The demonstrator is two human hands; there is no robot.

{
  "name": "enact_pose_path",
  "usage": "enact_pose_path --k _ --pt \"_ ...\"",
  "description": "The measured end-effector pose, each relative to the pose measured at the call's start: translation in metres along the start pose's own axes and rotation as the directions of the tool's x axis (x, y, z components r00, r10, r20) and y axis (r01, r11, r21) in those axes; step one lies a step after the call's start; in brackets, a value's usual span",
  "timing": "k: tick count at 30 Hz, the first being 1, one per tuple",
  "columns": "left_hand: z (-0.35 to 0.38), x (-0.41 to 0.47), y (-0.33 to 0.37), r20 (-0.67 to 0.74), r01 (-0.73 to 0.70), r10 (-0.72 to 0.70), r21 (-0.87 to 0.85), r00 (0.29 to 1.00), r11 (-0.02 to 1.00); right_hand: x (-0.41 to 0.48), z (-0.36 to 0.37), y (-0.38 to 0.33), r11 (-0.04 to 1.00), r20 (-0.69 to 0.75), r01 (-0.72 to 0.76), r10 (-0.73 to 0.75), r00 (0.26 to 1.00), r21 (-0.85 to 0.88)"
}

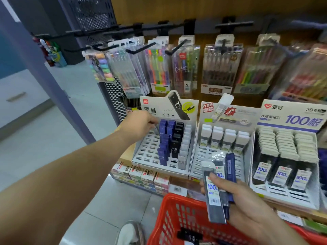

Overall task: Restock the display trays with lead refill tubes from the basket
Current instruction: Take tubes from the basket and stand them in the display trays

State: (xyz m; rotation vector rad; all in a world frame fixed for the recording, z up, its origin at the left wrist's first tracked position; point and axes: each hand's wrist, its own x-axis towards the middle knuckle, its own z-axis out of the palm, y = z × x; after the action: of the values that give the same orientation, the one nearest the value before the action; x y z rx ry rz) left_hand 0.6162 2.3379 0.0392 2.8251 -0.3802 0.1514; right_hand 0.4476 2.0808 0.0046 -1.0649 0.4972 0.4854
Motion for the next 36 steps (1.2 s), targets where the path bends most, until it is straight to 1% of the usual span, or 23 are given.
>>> enact_pose_path --k 2,3,4,7,8,12,15,17,18,19,20,21,22,23,24,25,26,27,28,31,34,36 --pt "0.002 0.005 -0.002 0.042 0.004 -0.005 0.028 0.999 1.0 -0.002 0.001 -0.003 1.0 -0.026 0.02 -0.02 0.999 0.005" --pt "0.004 0.007 -0.002 0.039 0.015 -0.016 0.042 0.999 0.999 -0.003 0.001 -0.004 0.999 -0.033 0.04 -0.04 0.999 0.011" --pt "0.007 0.008 -0.002 0.014 0.032 -0.033 0.028 0.999 0.999 -0.003 0.0 -0.006 0.998 -0.036 0.058 -0.057 0.998 0.014" --pt "0.015 0.01 -0.002 -0.131 0.128 -0.147 -0.141 0.98 0.982 -0.003 -0.001 -0.009 0.996 -0.024 0.092 -0.091 0.996 0.023" --pt "0.016 0.01 -0.001 -0.164 0.135 -0.16 -0.157 0.973 0.978 -0.002 -0.001 -0.009 0.995 -0.02 0.096 -0.096 0.995 0.027" --pt "0.02 0.007 0.004 -0.213 0.065 -0.082 -0.085 0.974 0.994 -0.002 -0.003 -0.009 0.993 -0.011 0.113 -0.113 0.994 0.042" --pt "0.018 0.007 0.006 -0.18 0.088 -0.094 -0.04 0.979 0.995 0.0 -0.004 -0.007 0.991 0.0 0.127 -0.127 0.992 0.04" --pt "0.011 0.007 0.014 -0.192 0.075 -0.077 -0.017 0.978 0.997 0.002 -0.005 -0.005 0.985 -0.017 0.163 -0.163 0.987 0.05" --pt "0.006 0.005 0.023 -0.219 0.068 -0.076 -0.043 0.973 0.997 0.003 -0.006 -0.005 0.981 -0.035 0.188 -0.187 0.982 0.05" --pt "0.001 0.002 0.035 -0.224 0.07 -0.098 -0.13 0.97 0.989 0.004 -0.006 -0.005 0.976 -0.05 0.215 -0.212 0.976 0.047" --pt "-0.005 -0.002 0.049 -0.175 0.088 -0.14 -0.276 0.975 0.957 0.004 -0.006 -0.006 0.97 -0.058 0.241 -0.238 0.97 0.043" --pt "-0.012 -0.008 0.065 -0.046 0.132 -0.172 -0.458 0.984 0.879 0.003 -0.007 -0.006 0.964 -0.061 0.262 -0.26 0.964 0.037" --pt "-0.018 -0.015 0.081 0.145 0.209 -0.152 -0.608 0.978 0.766 0.002 -0.007 -0.007 0.959 -0.059 0.28 -0.278 0.959 0.028" --pt "-0.023 -0.022 0.096 0.339 0.297 -0.076 -0.665 0.938 0.686 0.0 -0.007 -0.009 0.955 -0.056 0.297 -0.296 0.954 0.017" --pt "-0.025 -0.029 0.107 0.481 0.346 0.019 -0.656 0.876 0.671 0.0 -0.008 -0.009 0.951 -0.055 0.308 -0.307 0.95 0.001" --pt "-0.025 -0.034 0.116 0.572 0.367 0.094 -0.636 0.815 0.679 0.0 -0.009 -0.01 0.949 -0.059 0.315 -0.316 0.947 -0.021" --pt "-0.021 -0.039 0.124 0.625 0.369 0.153 -0.622 0.766 0.691 -0.001 -0.009 -0.011 0.945 -0.062 0.323 -0.325 0.944 -0.043" --pt "-0.017 -0.042 0.13 0.651 0.364 0.193 -0.617 0.734 0.698 -0.002 -0.008 -0.011 0.94 -0.055 0.335 -0.339 0.939 -0.063" --pt "-0.011 -0.045 0.134 0.657 0.359 0.21 -0.619 0.724 0.698 -0.004 -0.007 -0.012 0.933 -0.045 0.35 -0.354 0.934 -0.081" --pt "-0.002 -0.046 0.14 0.624 0.362 0.187 -0.642 0.758 0.676 -0.007 -0.008 -0.012 0.933 -0.05 0.344 -0.351 0.935 -0.109" --pt "-0.007 -0.041 0.142 0.585 0.354 0.167 -0.667 0.793 0.655 -0.009 -0.014 -0.015 0.968 -0.106 0.249 -0.25 0.962 -0.029" --pt "-0.013 -0.035 0.143 0.526 0.343 0.125 -0.699 0.841 0.628 -0.011 -0.023 -0.016 0.98 -0.139 0.199 -0.192 0.971 0.033"
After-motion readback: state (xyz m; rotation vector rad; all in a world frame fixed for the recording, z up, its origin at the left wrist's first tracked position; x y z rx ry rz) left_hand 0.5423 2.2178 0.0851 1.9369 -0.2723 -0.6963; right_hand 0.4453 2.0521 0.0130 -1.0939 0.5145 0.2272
